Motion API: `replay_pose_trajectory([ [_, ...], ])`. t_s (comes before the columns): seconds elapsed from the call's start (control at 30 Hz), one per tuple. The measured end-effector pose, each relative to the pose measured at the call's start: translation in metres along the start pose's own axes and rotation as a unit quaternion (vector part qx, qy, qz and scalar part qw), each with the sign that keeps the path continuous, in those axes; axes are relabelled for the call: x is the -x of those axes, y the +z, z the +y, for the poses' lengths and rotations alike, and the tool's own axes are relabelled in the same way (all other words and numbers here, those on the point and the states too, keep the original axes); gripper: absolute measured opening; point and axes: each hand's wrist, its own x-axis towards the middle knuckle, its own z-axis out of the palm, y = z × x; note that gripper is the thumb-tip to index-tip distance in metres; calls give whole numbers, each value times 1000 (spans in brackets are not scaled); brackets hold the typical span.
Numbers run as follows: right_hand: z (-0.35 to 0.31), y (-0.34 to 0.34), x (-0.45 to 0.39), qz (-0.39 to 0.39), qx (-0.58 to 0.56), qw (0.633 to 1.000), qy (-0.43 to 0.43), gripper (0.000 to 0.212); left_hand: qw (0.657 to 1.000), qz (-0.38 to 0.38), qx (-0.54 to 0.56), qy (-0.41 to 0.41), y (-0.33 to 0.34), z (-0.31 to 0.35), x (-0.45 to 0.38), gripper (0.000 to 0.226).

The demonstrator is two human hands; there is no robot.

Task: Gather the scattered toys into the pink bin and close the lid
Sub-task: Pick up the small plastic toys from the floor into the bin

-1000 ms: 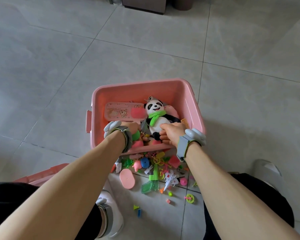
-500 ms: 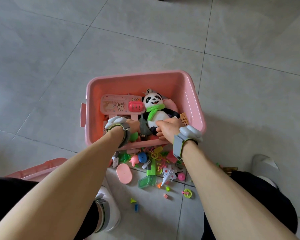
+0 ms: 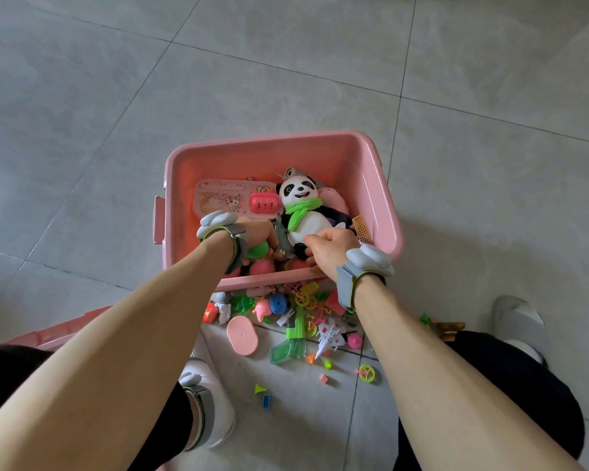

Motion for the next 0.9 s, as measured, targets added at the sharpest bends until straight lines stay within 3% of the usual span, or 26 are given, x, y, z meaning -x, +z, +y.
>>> replay_pose_trajectory([
  [0.13, -1, 0, 2, 1, -3, 1000, -8, 36, 998, -45, -34, -5, -1, -1, -3, 9],
  [0.27, -3, -1, 5, -4, -4, 1000, -6, 33, 989, -137, -24, -54, -7, -2, -4, 12],
  [0.33, -2, -1, 5, -2, -4, 1000, -9, 31, 988, -141, -5, -62, -8, -5, -7, 16],
  [0.6, 2, 2, 1, -2, 10, 1000, -21, 32, 992, 121, 44, 6, -8, -18, -23, 19],
  [0.77, 3, 2, 3, 2, 11, 1000, -20, 29, 988, 137, 16, 65, -2, -25, -30, 16],
  [0.9, -1, -2, 10, -2, 21, 999, -26, 18, 980, 175, -72, 57, 3, -32, -25, 34],
])
